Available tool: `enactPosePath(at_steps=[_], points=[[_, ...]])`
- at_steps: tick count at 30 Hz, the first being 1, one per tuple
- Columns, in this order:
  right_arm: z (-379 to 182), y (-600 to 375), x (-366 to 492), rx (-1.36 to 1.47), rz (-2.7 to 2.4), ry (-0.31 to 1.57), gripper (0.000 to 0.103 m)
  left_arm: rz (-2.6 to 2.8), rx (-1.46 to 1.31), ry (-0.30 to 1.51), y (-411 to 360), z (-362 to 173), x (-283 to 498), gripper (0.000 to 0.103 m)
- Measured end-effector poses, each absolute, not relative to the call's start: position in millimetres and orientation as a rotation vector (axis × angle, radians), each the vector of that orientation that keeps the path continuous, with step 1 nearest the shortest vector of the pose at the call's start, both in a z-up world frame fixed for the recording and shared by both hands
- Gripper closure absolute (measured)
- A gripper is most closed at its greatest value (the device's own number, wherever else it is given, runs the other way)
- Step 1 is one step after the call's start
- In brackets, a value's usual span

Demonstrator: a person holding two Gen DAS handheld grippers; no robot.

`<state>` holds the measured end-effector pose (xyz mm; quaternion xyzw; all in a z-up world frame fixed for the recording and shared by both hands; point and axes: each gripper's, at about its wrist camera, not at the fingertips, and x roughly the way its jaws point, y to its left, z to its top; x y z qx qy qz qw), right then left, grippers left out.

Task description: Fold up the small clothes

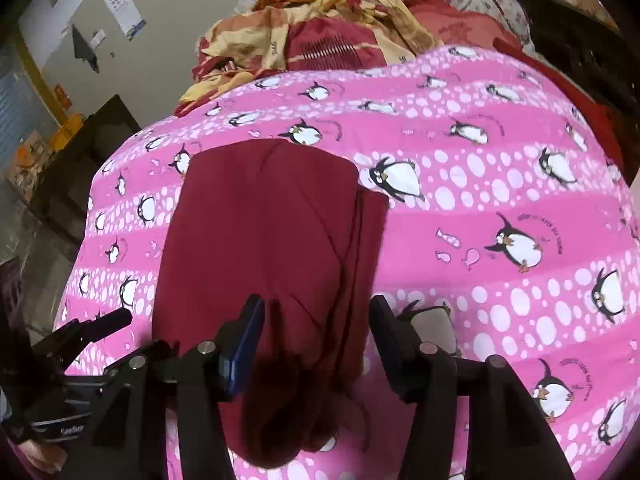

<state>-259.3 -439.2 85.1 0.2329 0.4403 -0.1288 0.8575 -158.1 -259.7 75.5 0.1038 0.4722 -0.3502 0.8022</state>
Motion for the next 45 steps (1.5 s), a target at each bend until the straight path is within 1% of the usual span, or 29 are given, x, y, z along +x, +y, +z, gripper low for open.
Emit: enactPosePath(at_steps=[4,7,9,14,16,19,24,26,31,34,35,36,37,38,39,41,43,45], points=[[72,-439,-254,0.481,-0.271,0.949,0.044,-0.747,0.231,1.016,-263,74,-156,0.020],[59,-443,-250,0.470,-0.287,0.968,0.037,-0.743,0.233,1.021,-267,71,-152,0.020],[53,-448,-249,0.470,-0.295,0.970,0.029,-0.740,0.230,1.029,-269,68,-150,0.020],[51,-458,-254,0.545,-0.241,0.941,0.028,-0.759,0.210,1.042,-270,65,-144,0.020],[53,-463,-256,0.587,-0.205,0.909,0.026,-0.780,0.171,1.056,-268,65,-139,0.019],[50,-473,-255,0.666,-0.145,0.880,0.024,-0.803,0.113,1.071,-263,65,-128,0.015],[37,-482,-242,0.712,-0.091,0.872,0.021,-0.849,0.026,1.095,-262,59,-109,0.013],[31,-485,-236,0.748,-0.061,0.868,0.020,-0.857,-0.005,1.111,-264,53,-101,0.011],[24,-483,-219,0.760,-0.020,0.853,0.014,-0.866,-0.024,1.172,-277,29,-88,0.010],[24,-482,-216,0.763,0.011,0.833,0.014,-0.877,-0.072,1.197,-282,20,-84,0.007],[23,-481,-215,0.769,0.018,0.835,0.019,-0.879,-0.084,1.200,-283,20,-84,0.007],[21,-479,-214,0.771,0.018,0.846,0.030,-0.896,-0.100,1.205,-284,21,-84,0.008],[22,-476,-214,0.761,0.009,0.849,0.031,-0.924,-0.116,1.211,-284,22,-85,0.014],[26,-473,-215,0.748,0.003,0.843,0.036,-0.919,-0.111,1.206,-284,24,-87,0.020],[30,-469,-217,0.737,0.005,0.838,0.042,-0.911,-0.103,1.197,-281,27,-88,0.025],[41,-464,-220,0.730,0.016,0.826,0.048,-0.930,-0.119,1.198,-271,34,-89,0.042],[54,-456,-223,0.733,0.033,0.819,0.049,-0.950,-0.145,1.208,-260,44,-90,0.051],[68,-446,-226,0.733,0.063,0.808,0.049,-0.966,-0.165,1.211,-243,58,-94,0.052]])
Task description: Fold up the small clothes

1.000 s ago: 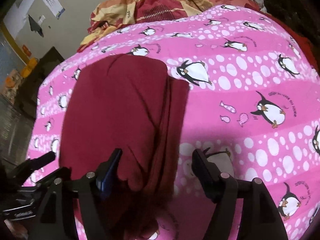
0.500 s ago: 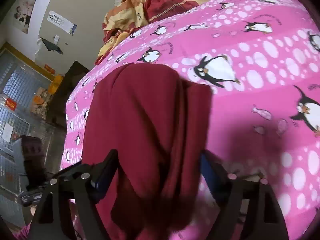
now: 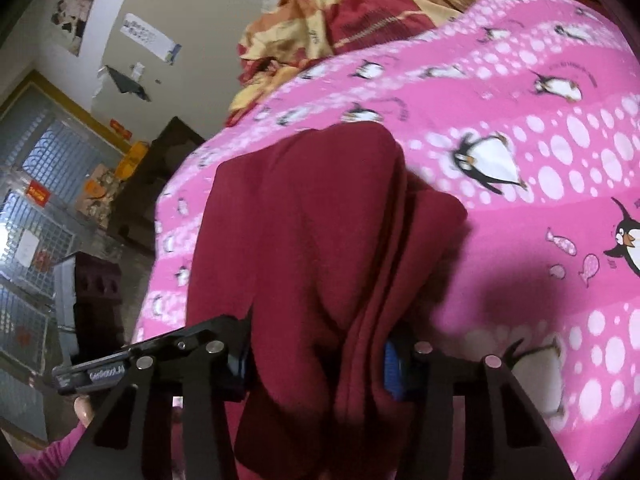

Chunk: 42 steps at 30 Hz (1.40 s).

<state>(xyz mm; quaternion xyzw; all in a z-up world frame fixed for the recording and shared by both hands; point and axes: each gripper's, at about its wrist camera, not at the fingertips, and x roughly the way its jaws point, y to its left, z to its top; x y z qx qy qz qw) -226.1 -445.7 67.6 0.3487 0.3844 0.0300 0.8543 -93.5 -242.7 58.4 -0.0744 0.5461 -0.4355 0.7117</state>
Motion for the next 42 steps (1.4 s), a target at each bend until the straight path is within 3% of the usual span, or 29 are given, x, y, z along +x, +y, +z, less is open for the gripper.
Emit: enactPosePath(at_steps=[5,10,12,14,17,23,28,32,37,40,42], points=[[81,-401,-236,0.752,0.154,0.856,0.049,-0.893,-0.069,1.218,-200,82,-119,0.052],[43,-366,-236,0.799,0.126,0.956,0.046,-0.783,-0.036,1.284,-167,59,-128,0.052],[32,-367,-237,0.767,0.024,1.000,0.038,-0.734,-0.033,1.287,-159,46,-128,0.047],[35,-370,-245,0.771,-0.004,0.983,0.036,-0.718,-0.033,1.244,-153,49,-131,0.037],[67,-367,-263,0.640,-0.068,0.938,0.036,-0.668,-0.001,1.132,-140,65,-141,0.028],[113,-324,-283,0.420,0.078,0.854,0.040,-0.599,0.079,0.986,-144,81,-156,0.024],[84,-299,-287,0.269,0.009,0.928,0.047,-0.566,0.105,0.955,-148,83,-166,0.024],[45,-316,-287,0.357,-0.019,1.018,0.048,-0.553,0.093,0.920,-140,89,-174,0.021],[65,-320,-302,0.376,-0.045,0.959,0.048,-0.530,0.110,0.872,-135,98,-183,0.019],[92,-315,-310,0.322,-0.082,0.904,0.041,-0.527,0.114,0.866,-133,103,-186,0.019],[108,-308,-313,0.277,-0.110,0.868,0.026,-0.524,0.112,0.860,-133,104,-188,0.019]])
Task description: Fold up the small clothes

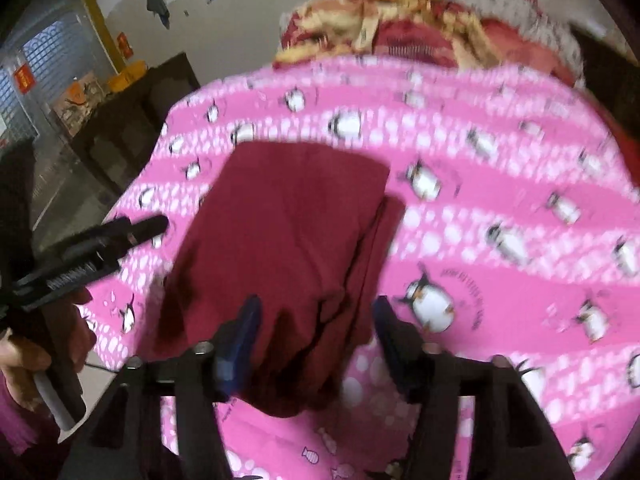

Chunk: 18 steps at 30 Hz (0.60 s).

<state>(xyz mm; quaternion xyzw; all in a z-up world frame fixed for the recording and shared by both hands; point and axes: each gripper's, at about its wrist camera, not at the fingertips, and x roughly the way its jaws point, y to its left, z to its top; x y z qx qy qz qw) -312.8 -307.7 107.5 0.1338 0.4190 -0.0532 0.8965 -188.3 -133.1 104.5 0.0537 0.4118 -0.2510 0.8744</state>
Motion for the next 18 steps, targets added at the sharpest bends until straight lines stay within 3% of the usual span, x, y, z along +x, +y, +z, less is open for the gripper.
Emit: enactPosePath(at_steps=[6,18], points=[[128,-285,-311,0.202,-0.179,0.823,0.018,-0.519,0.121,0.827,-130,115,-200,0.019],[123,-289,-308,0.264,-0.226,0.829,0.013,-0.500,0.124,0.818,-123,118,-204,0.019]])
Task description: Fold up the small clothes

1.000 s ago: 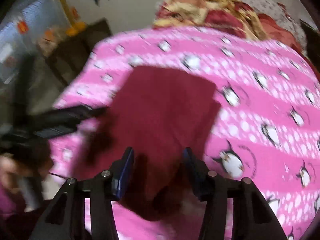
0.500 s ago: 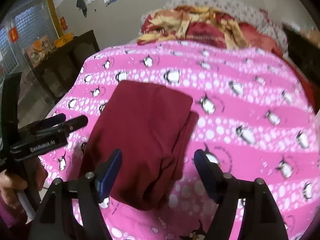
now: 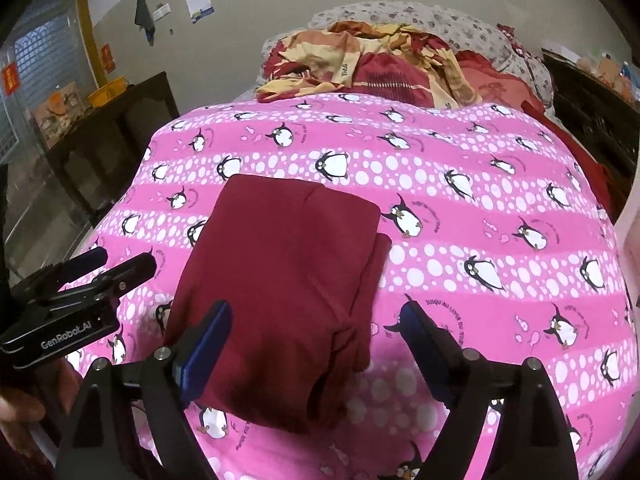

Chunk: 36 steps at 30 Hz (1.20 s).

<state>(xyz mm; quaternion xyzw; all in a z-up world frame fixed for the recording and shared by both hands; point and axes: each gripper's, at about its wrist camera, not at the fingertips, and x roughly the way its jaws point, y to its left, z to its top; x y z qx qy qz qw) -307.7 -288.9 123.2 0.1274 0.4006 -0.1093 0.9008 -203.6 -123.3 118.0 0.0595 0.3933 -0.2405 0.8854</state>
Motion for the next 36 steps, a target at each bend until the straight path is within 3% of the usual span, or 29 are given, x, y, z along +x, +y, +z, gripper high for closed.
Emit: enactPosePath(at_steps=[36], points=[[108,-287,-289,0.277,-0.211,0.884,0.012,-0.490,0.117,0.846,-123,106,-194,0.019]])
